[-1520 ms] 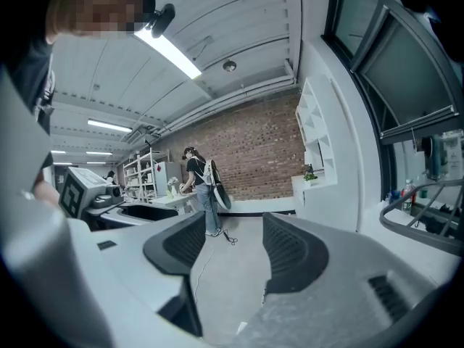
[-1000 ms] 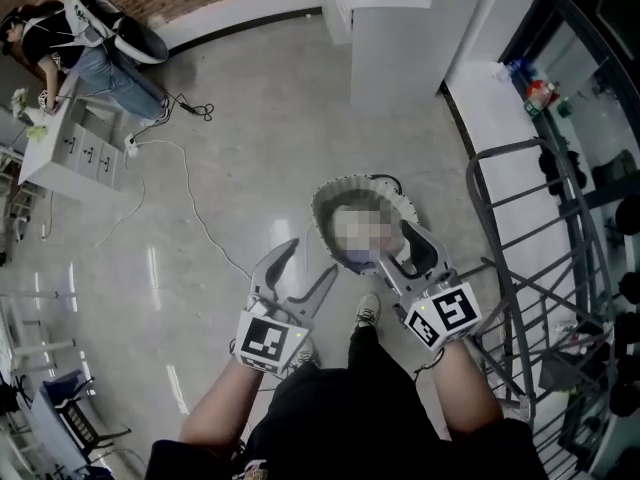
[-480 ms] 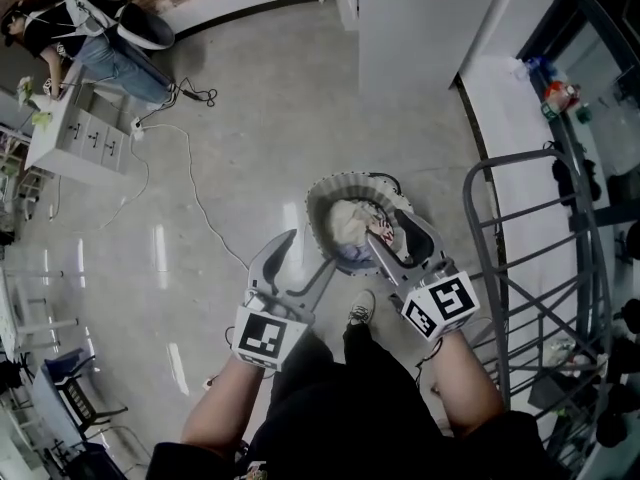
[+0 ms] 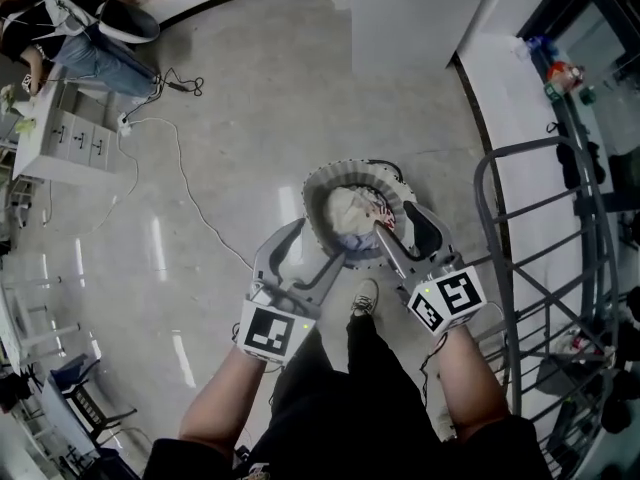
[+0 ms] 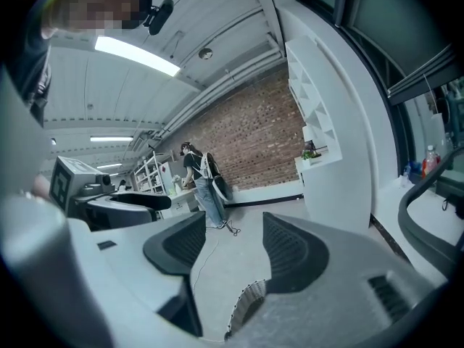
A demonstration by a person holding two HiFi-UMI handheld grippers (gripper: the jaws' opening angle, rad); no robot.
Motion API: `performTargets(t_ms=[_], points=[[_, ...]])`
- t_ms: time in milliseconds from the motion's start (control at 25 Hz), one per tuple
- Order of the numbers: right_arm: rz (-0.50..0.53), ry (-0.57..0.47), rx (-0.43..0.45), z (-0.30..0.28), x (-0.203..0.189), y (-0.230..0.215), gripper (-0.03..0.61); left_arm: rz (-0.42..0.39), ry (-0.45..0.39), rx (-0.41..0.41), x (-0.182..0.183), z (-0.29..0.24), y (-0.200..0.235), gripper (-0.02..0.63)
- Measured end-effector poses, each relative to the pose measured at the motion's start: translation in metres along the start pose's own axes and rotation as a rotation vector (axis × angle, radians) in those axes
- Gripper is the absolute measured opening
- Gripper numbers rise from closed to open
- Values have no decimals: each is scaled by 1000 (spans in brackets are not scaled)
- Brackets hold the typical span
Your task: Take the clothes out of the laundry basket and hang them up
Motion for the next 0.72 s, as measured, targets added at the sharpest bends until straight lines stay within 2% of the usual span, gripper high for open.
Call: performTargets(t_ms=[320,720], points=[[-29,37,-89,-31,-38,-7,255,-36,-3,-109,-36,-28,26,270],[-12,101,-108,-91,-104,-7,258,-26,28,-177,-107,-57,65,270]])
Point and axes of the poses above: the fingertips, and each gripper's own axes: z backward along the fingers, y to its left, x out of its top, the point moved 8 cm from there along z, backward along the fingers, and after that the axes turned 5 degrees about y, right-handed, at the moved point
